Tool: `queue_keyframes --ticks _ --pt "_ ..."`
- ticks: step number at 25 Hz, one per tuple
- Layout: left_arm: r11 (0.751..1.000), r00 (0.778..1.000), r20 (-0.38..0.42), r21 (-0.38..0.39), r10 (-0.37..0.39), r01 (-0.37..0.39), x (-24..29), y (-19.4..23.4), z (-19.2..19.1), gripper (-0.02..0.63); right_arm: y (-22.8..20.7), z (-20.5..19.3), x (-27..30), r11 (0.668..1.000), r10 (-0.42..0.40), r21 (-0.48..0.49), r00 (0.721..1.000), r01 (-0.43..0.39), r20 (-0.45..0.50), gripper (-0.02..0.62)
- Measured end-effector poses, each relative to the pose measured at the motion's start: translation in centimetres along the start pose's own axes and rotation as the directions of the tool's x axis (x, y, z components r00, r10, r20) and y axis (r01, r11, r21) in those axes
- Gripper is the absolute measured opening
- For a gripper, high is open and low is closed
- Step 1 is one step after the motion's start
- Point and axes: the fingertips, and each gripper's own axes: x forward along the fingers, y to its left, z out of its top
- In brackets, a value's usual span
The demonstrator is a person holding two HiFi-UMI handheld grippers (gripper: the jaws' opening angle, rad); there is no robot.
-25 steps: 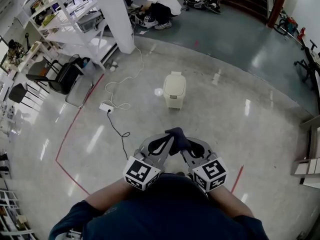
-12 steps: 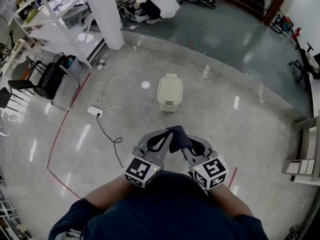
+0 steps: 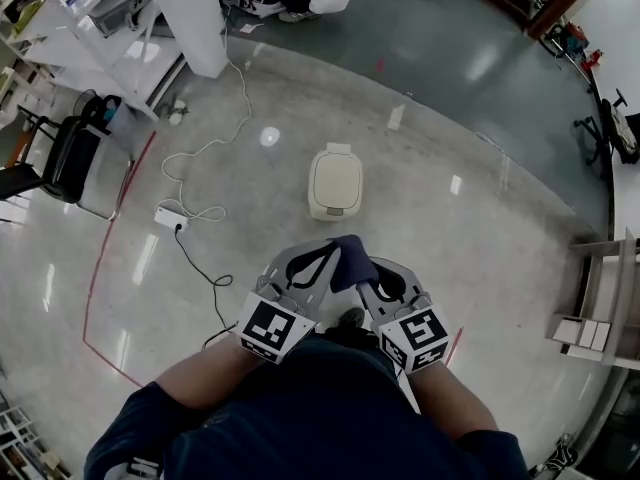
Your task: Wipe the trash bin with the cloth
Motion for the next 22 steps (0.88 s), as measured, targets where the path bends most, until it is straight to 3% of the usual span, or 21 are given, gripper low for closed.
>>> queue_keyframes --ticks 6,13,22 --pt "0.997 0.997 -0.038 -0.011 0.074 -0.075 3.8 3.0 -1.2 -0.003 -3.6 -0.2 3.5 0.997 0.08 0.007 0.997 -0.079 -0.021 0.055" --pt "0.985 0.983 -0.067 -0.012 0.172 -0.173 8.7 2.8 -0.4 -0.003 -9.4 0.8 3.7 0.986 0.164 0.005 0.986 -0.164 -0.021 0.055" --pt "0.969 0.969 -0.052 -0.054 0.24 -0.243 13.3 5.6 -2.6 -0.003 -16.3 -0.3 7.9 0.989 0.149 -0.009 0.988 -0.149 -0.025 0.055"
